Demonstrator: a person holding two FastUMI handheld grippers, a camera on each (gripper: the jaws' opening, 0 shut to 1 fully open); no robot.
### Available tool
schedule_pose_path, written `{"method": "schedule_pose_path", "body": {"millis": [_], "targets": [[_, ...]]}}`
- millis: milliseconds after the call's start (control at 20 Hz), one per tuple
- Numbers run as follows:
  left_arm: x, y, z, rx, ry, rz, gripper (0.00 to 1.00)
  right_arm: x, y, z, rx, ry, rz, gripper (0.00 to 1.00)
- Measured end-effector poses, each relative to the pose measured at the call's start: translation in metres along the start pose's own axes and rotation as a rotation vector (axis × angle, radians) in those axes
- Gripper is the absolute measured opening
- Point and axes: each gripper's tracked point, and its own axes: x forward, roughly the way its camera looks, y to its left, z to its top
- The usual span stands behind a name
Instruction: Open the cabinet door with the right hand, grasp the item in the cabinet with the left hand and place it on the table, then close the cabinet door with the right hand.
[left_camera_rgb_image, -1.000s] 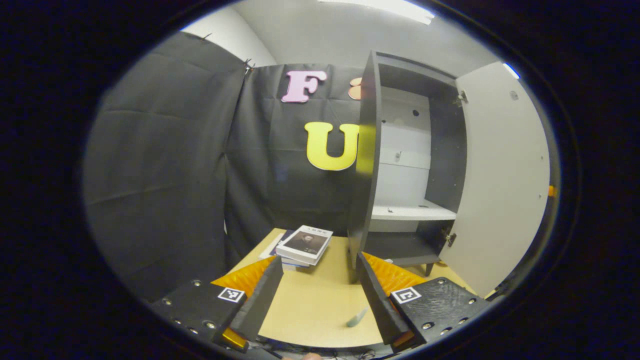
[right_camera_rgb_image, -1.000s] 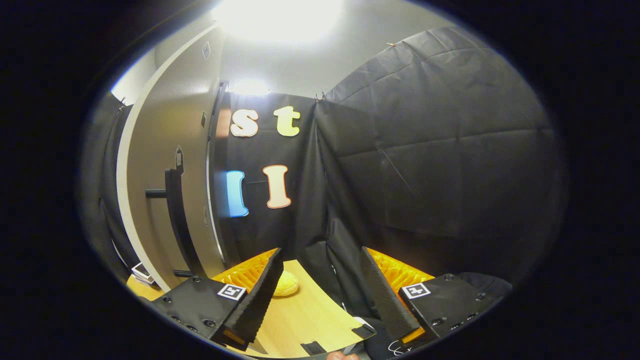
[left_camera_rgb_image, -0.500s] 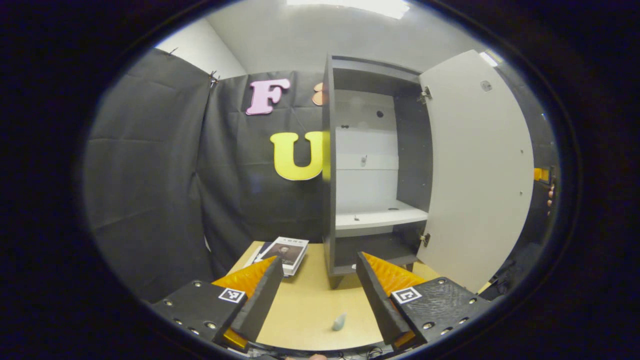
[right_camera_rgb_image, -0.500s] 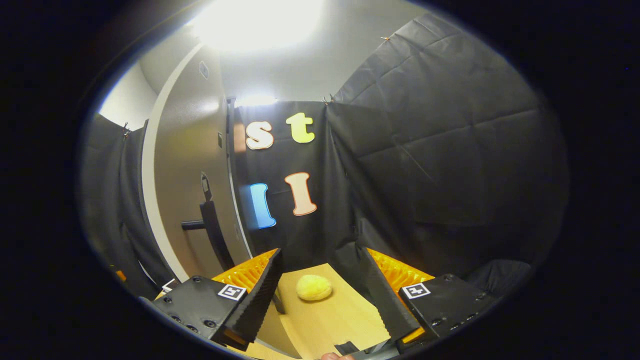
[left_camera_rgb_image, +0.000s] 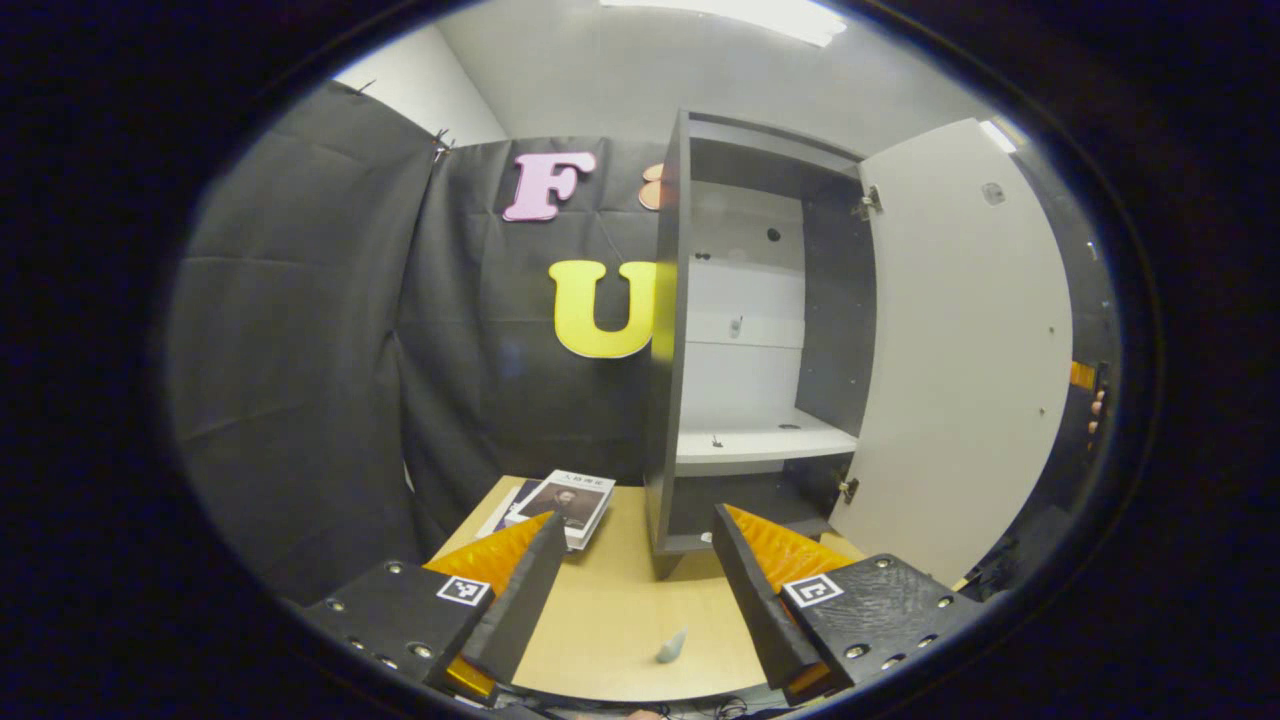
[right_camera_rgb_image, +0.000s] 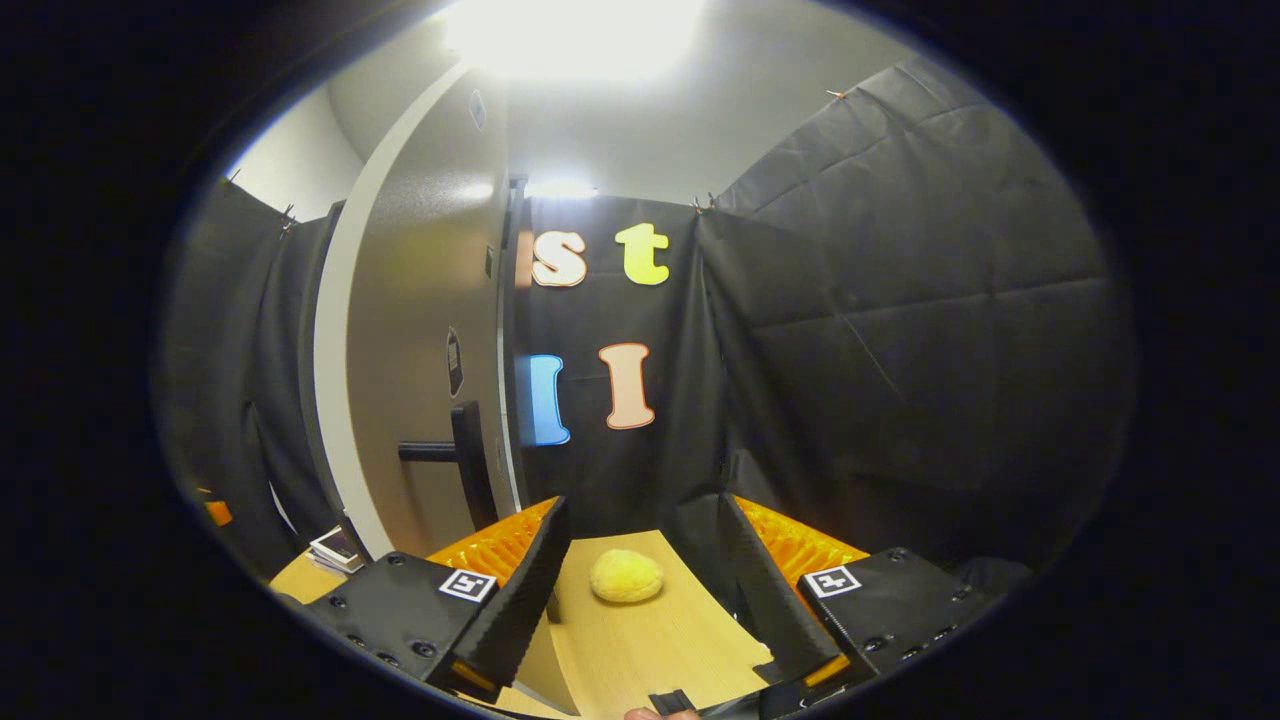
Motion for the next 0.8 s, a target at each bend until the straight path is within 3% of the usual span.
{"method": "schedule_pose_path", "body": {"millis": [300,450,800], "targets": [[-0.005,0.014,-0.004,-0.035,0.004,0.024,0.89,-0.011,0.043,-0.008,0.089,0.040,0.061,0.96],[-0.012,0.019,0.003,-0.071,-0.005,0.023,0.89,-0.014,0.079,-0.010,0.125,0.048,0.147,0.95],[-0.025,0.051,0.005,-0.047,-0.009,0.082,0.89,-0.013,0.168,-0.018,0.131,0.075,0.339,0.96]]}}
